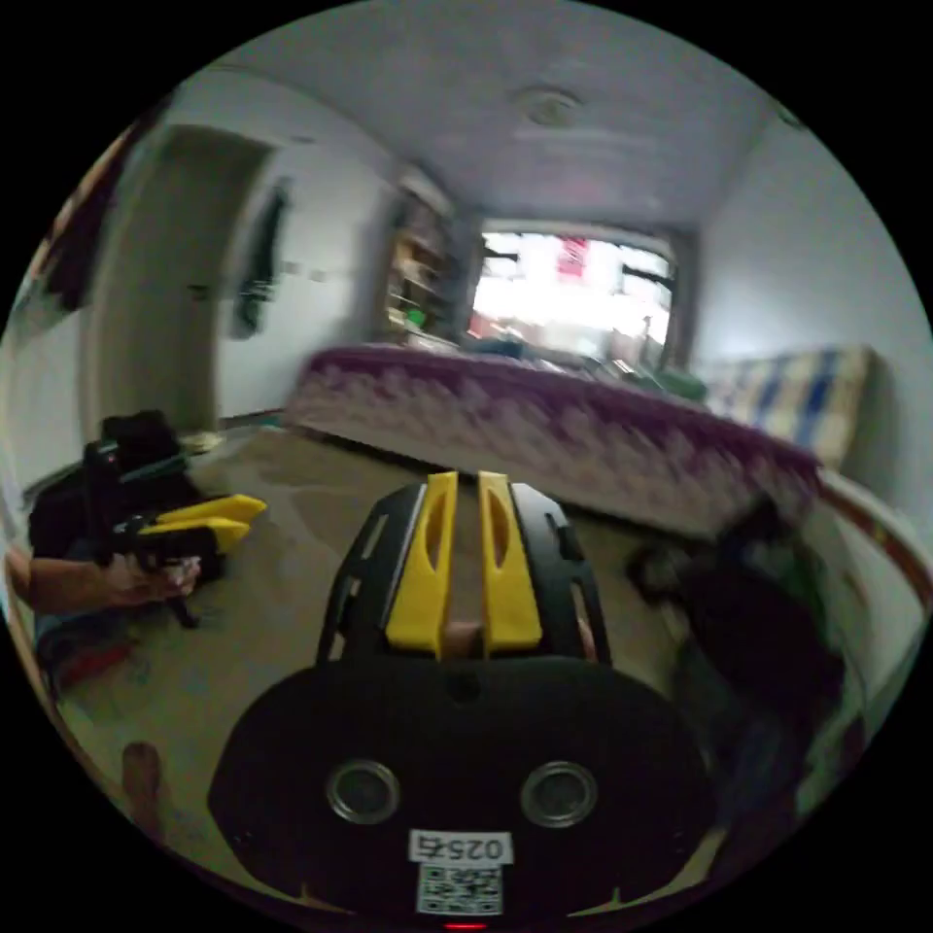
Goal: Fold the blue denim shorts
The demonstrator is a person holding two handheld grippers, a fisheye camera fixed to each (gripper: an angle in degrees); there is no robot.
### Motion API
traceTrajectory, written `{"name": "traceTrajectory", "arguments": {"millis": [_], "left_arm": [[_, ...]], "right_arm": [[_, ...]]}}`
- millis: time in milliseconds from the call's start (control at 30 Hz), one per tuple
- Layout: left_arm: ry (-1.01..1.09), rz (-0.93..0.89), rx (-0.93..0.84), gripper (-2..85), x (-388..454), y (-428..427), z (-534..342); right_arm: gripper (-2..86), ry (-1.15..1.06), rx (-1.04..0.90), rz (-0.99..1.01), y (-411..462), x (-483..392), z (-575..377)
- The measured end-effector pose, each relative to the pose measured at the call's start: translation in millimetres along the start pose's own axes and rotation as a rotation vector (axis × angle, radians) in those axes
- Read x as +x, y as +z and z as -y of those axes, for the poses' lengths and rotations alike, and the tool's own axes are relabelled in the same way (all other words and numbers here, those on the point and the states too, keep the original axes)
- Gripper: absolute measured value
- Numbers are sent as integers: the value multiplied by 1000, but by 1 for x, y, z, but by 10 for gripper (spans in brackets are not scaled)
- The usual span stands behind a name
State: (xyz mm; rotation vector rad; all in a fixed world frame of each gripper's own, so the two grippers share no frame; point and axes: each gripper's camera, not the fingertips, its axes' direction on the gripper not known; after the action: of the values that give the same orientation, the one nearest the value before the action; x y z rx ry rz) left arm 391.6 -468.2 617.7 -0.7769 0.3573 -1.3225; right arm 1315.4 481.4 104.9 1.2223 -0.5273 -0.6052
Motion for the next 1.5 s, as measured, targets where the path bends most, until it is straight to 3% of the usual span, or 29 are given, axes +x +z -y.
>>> {"name": "traceTrajectory", "arguments": {"millis": [100, 200, 300, 467, 600, 767, 833, 967, 1133, 1200, 1333, 1400, 1500], "left_arm": [[-123, -351, -289, 92, 38, 167, -44], [-35, -432, -570, 98, 99, 314, -94], [-93, -509, -770, 107, 154, 443, -146], [-192, -521, -875, 115, 237, 635, -231], [-297, -492, -910, 110, 300, 788, -312], [-578, -486, -1039, 75, 345, 881, -411], [-614, -467, -1045, 41, 356, 893, -442], [-552, -465, -1006, -2, 354, 895, -481], [-468, -653, -1009, -8, 311, 842, -463], [-505, -673, -1055, -9, 289, 787, -453], [-277, -572, -1145, -9, 283, 684, -458], [-299, -487, -1216, -9, 255, 609, -476], [-388, -349, -1278, -10, 215, 517, -520]], "right_arm": [[140, 293, -187, -206, -14, 95, -105], [154, 480, -309, -444, -34, 178, -187], [154, 586, -404, -629, -49, 255, -238], [149, 819, -540, -634, -64, 355, -301], [161, 1018, -479, -587, -95, 412, -346], [135, 1211, -442, -456, -114, 473, -402], [98, 1154, -405, -433, -115, 488, -409], [32, 1335, -307, -167, -114, 522, -431], [18, 1083, -229, -29, -121, 500, -386], [16, 1013, -226, 110, -125, 488, -367], [19, 755, -341, 351, -112, 445, -341], [24, 536, -416, 539, -89, 406, -329], [33, 440, -522, 858, -40, 369, -331]]}}
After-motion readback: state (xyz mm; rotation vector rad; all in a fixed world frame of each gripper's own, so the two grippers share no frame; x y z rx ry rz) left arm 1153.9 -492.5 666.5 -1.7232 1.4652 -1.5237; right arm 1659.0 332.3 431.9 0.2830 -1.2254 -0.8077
